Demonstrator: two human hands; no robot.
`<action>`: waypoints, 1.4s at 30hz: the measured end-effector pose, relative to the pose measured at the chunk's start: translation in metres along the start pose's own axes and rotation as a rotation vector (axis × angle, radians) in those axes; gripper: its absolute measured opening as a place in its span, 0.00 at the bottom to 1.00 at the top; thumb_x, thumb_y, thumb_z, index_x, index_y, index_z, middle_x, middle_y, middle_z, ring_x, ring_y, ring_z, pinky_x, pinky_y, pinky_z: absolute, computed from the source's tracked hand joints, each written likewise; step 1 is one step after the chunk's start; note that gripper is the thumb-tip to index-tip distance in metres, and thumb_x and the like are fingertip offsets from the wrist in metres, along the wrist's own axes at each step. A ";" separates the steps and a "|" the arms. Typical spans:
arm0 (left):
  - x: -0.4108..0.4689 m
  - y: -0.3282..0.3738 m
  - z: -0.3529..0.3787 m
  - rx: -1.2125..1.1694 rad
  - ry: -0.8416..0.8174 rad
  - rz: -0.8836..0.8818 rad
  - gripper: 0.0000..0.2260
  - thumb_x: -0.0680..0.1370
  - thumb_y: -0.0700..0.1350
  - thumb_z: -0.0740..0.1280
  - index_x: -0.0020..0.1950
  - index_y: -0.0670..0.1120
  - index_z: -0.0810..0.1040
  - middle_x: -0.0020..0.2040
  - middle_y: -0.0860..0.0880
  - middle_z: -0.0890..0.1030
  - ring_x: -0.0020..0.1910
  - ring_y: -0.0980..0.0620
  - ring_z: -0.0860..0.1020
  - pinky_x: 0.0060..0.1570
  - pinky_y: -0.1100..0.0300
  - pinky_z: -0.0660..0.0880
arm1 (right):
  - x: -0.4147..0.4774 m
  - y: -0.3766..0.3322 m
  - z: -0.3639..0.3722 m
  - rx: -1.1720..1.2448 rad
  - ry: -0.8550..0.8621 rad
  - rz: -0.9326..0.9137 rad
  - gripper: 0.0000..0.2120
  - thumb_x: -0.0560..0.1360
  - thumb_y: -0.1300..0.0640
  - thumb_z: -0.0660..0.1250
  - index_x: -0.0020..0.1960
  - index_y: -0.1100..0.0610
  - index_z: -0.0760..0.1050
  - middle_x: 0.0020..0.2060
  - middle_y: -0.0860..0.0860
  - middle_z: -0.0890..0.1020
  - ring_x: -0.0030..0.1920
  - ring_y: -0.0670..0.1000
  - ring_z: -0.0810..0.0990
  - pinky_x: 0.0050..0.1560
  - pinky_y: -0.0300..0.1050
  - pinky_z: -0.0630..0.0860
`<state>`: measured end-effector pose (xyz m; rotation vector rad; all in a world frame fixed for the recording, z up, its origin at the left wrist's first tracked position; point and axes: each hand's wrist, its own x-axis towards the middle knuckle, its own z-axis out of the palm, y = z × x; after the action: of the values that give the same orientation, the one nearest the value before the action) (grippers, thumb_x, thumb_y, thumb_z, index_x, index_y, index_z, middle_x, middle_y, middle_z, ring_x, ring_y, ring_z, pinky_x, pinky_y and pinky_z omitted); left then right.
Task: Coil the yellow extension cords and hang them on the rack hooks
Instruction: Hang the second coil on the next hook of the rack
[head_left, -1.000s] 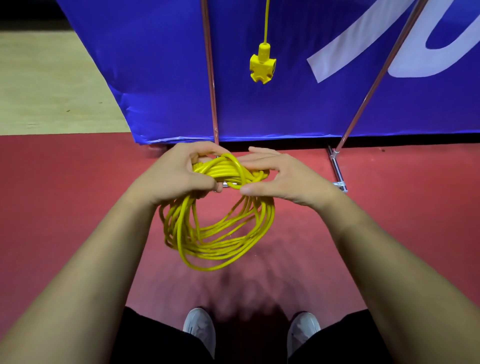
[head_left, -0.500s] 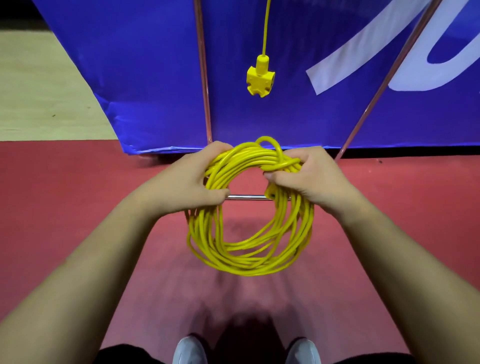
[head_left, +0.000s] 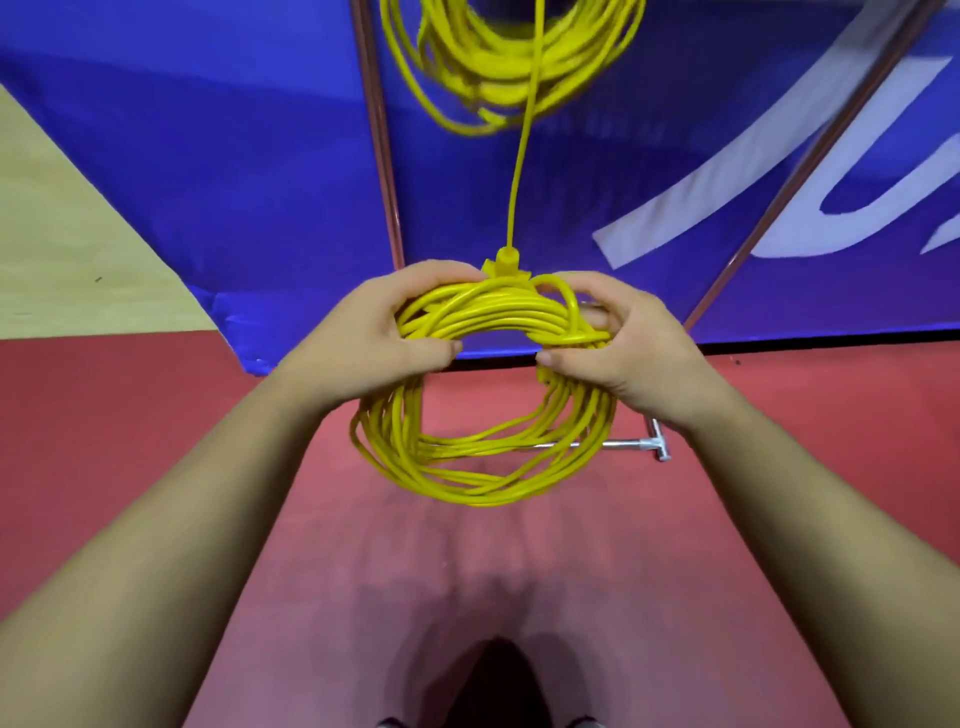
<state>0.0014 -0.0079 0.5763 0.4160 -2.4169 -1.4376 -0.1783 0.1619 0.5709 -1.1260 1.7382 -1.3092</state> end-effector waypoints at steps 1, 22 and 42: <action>0.005 0.022 -0.014 0.001 -0.006 -0.001 0.24 0.71 0.31 0.72 0.64 0.48 0.75 0.51 0.47 0.81 0.44 0.58 0.77 0.47 0.64 0.74 | 0.002 -0.025 -0.009 -0.020 -0.006 -0.007 0.27 0.69 0.68 0.74 0.63 0.49 0.76 0.46 0.60 0.84 0.44 0.54 0.80 0.48 0.61 0.79; 0.105 0.334 -0.123 0.003 -0.098 0.035 0.22 0.69 0.40 0.73 0.61 0.57 0.77 0.48 0.54 0.82 0.41 0.58 0.78 0.45 0.62 0.74 | -0.041 -0.347 -0.154 -0.124 0.190 0.056 0.30 0.74 0.61 0.72 0.68 0.36 0.70 0.56 0.52 0.83 0.49 0.41 0.76 0.59 0.41 0.73; 0.315 0.326 0.069 0.053 0.076 -0.177 0.24 0.69 0.37 0.71 0.63 0.52 0.78 0.49 0.56 0.82 0.43 0.68 0.77 0.46 0.71 0.71 | 0.053 -0.195 -0.417 -0.192 -0.016 0.096 0.31 0.70 0.45 0.72 0.70 0.32 0.66 0.59 0.53 0.82 0.61 0.41 0.75 0.66 0.55 0.73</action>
<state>-0.3442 0.0733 0.8660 0.6998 -2.4127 -1.4022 -0.5226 0.2476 0.8679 -1.1390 1.9134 -1.0911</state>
